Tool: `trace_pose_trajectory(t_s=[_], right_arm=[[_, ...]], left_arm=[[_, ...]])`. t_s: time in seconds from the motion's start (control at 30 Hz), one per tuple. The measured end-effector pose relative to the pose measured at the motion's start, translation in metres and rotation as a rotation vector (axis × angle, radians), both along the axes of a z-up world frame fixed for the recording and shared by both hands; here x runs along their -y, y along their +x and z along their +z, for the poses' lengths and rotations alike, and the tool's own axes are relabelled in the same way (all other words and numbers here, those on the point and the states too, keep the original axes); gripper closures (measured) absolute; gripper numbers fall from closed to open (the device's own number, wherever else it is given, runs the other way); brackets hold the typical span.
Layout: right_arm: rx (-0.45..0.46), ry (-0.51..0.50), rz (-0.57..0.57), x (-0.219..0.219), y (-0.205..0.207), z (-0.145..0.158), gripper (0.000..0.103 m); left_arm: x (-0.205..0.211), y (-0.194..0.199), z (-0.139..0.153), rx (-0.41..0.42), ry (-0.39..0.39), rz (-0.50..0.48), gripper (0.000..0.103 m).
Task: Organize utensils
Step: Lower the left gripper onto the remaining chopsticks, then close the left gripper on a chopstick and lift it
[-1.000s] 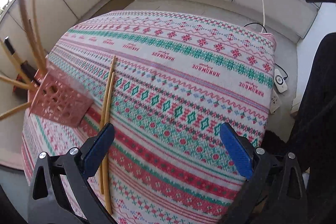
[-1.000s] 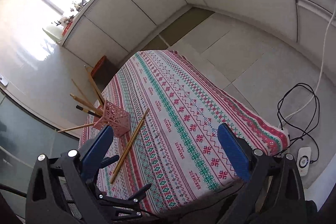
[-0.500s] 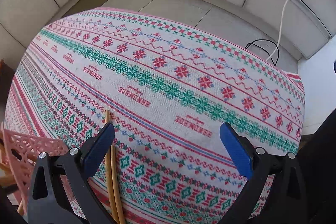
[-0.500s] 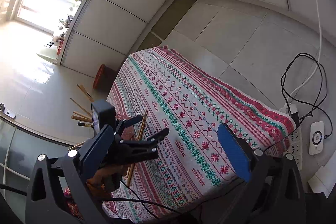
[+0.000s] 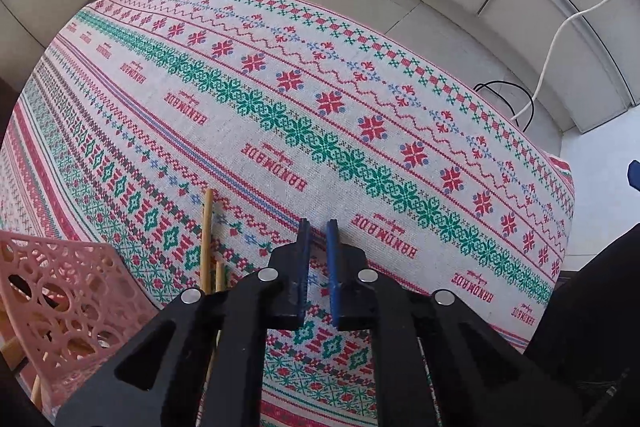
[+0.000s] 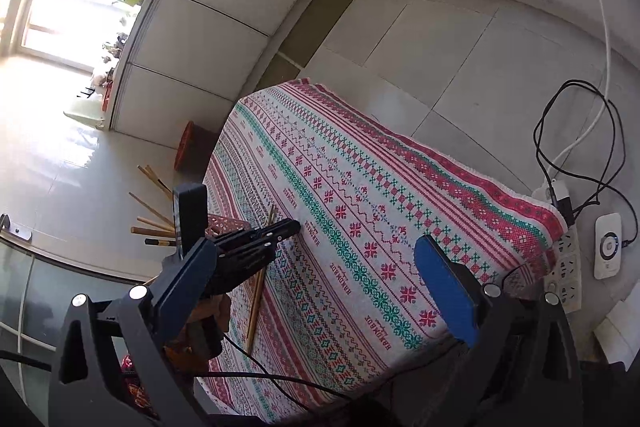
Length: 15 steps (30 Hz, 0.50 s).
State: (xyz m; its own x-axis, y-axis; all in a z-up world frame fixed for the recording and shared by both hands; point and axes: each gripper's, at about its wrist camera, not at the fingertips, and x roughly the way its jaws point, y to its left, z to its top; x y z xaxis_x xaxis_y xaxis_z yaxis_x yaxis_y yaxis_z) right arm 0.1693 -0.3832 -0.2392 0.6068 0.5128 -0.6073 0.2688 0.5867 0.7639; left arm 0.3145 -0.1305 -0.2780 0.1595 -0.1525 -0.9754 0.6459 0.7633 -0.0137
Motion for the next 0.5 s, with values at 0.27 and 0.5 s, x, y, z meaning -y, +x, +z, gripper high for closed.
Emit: trace_pose_trajectory(t_s=[0.27, 0.5], right_arm=[[0.007, -0.041, 0.001, 0.001, -0.002, 0.004, 0.007], [0.006, -0.01, -0.005, 0.002, -0.005, 0.002, 0.007]], left_arm=[[0.011, -0.039, 0.008, 0.012, -0.009, -0.031, 0.103], [0.004, -0.033, 0.022, 0.162, 0.158, -0.03, 0.032]])
